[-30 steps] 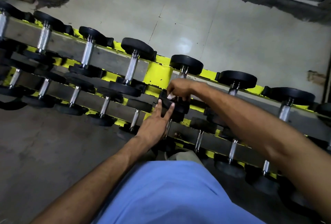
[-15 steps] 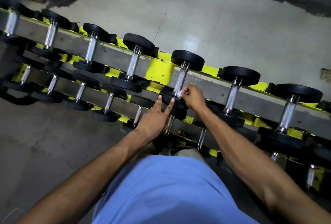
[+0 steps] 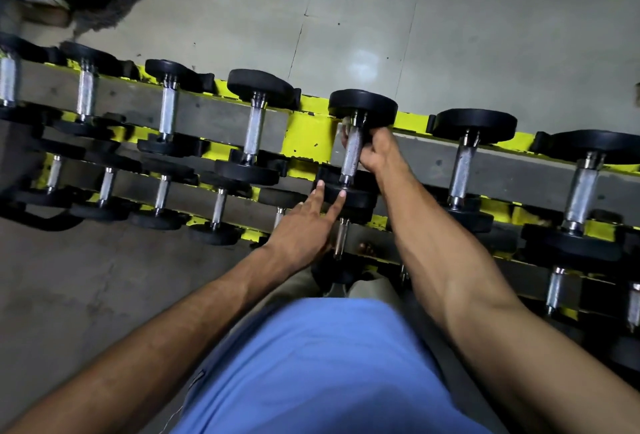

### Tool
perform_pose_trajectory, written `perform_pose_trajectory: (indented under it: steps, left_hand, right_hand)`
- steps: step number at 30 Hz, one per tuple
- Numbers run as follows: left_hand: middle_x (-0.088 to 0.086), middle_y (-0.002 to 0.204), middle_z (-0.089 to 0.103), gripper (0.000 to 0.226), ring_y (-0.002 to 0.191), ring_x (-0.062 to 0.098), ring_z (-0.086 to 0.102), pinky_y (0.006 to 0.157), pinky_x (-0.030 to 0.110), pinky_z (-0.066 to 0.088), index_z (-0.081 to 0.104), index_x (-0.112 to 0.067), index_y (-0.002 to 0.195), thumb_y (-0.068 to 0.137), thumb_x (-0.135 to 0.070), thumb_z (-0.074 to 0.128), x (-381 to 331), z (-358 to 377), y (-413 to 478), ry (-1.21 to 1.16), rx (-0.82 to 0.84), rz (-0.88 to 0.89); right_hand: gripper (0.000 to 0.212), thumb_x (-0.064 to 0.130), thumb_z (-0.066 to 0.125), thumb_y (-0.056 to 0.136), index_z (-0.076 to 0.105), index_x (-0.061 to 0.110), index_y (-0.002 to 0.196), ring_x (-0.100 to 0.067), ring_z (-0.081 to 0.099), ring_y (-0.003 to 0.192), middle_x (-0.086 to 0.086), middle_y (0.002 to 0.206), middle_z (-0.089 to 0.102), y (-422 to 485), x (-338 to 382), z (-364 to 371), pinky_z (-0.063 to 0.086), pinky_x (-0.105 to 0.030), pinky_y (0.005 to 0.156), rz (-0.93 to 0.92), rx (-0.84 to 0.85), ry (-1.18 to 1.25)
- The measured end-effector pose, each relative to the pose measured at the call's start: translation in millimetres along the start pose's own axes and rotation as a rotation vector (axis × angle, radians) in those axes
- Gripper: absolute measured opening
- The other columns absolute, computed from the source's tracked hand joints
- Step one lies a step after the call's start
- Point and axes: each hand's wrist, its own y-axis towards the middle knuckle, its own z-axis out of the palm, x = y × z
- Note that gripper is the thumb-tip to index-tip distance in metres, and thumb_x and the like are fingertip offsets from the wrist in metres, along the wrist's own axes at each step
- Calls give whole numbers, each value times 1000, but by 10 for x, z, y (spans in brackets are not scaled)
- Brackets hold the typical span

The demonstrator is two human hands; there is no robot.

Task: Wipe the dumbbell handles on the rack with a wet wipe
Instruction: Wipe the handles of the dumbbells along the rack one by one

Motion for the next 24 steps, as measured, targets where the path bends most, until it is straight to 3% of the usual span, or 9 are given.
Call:
perform_pose_trajectory:
  steps: [3, 5, 7, 10, 13, 15, 20, 22, 24]
  left_hand:
    - [29, 170, -11, 95, 157, 41, 21, 122, 46, 32, -10, -23, 167, 103, -18, 59, 56, 11, -10, 6, 6, 33]
    - [29, 170, -12, 97, 157, 42, 21, 122, 47, 33, -12, -24, 167, 102, -16, 61, 99, 25, -1, 3, -1, 52]
    - [30, 170, -14, 98, 157, 42, 20, 122, 47, 32, -13, -23, 166, 102, -13, 61, 121, 30, 7, 3, 7, 62]
    - [32, 169, -15, 99, 158, 41, 17, 122, 47, 32, -13, -21, 167, 102, -13, 61, 136, 21, 3, 5, 15, 78]
    - [32, 169, -15, 96, 158, 41, 17, 122, 48, 32, -12, -20, 167, 103, -17, 60, 155, -22, 5, -2, 31, 96]
    - [32, 169, -14, 95, 157, 42, 19, 122, 47, 32, -11, -20, 167, 102, -18, 59, 169, -37, 7, 0, 29, 108]
    - [32, 169, -14, 97, 155, 44, 25, 120, 47, 35, -11, -22, 167, 101, -15, 60, 227, 16, 22, 15, 16, 124]
    - [31, 169, -16, 99, 155, 44, 24, 120, 47, 35, -12, -23, 166, 100, -14, 61, 234, 33, 30, 12, 13, 135]
    - [31, 169, -17, 101, 156, 44, 23, 120, 47, 35, -13, -23, 166, 100, -13, 63, 238, 31, 23, 11, 16, 137]
  right_hand:
    - [25, -3, 37, 96, 62, -2, 98, -27, 66, 61, -19, 78, 68, -4, -69, -7, 58, -35, 59, -107, -139, -44]
    - [23, -13, 48, 89, 59, 5, 96, -21, 63, 57, -14, 76, 64, -41, -149, -42, 56, -33, 57, -259, -251, -26]
    - [23, -10, 62, 87, 61, 13, 89, -12, 62, 60, -4, 76, 67, -138, -200, -66, 54, -32, 62, -462, -307, -187]
    - [12, 8, 72, 86, 66, 16, 91, -5, 60, 75, 3, 88, 68, -333, -305, -192, 53, -31, 73, -865, -312, -850]
    - [8, 16, 66, 91, 66, 16, 99, -16, 53, 94, -1, 103, 57, -445, -314, -300, 44, -27, 68, -1251, -99, -1541]
    - [11, 23, 62, 96, 66, 18, 106, -20, 51, 99, -1, 115, 56, -451, -202, -284, 45, -28, 63, -1386, -3, -1947]
    - [20, 30, 56, 100, 60, 24, 118, -26, 67, 90, 4, 137, 56, -494, -19, -151, 47, -33, 58, -1246, -12, -2398]
    - [19, 27, 51, 100, 61, 21, 116, -27, 69, 86, 0, 125, 61, -537, -45, -83, 39, -31, 56, -1035, 259, -2590]
    - [19, 25, 49, 98, 64, 20, 109, -28, 68, 89, -2, 110, 65, -595, -36, 52, 42, -33, 59, -827, 490, -2699]
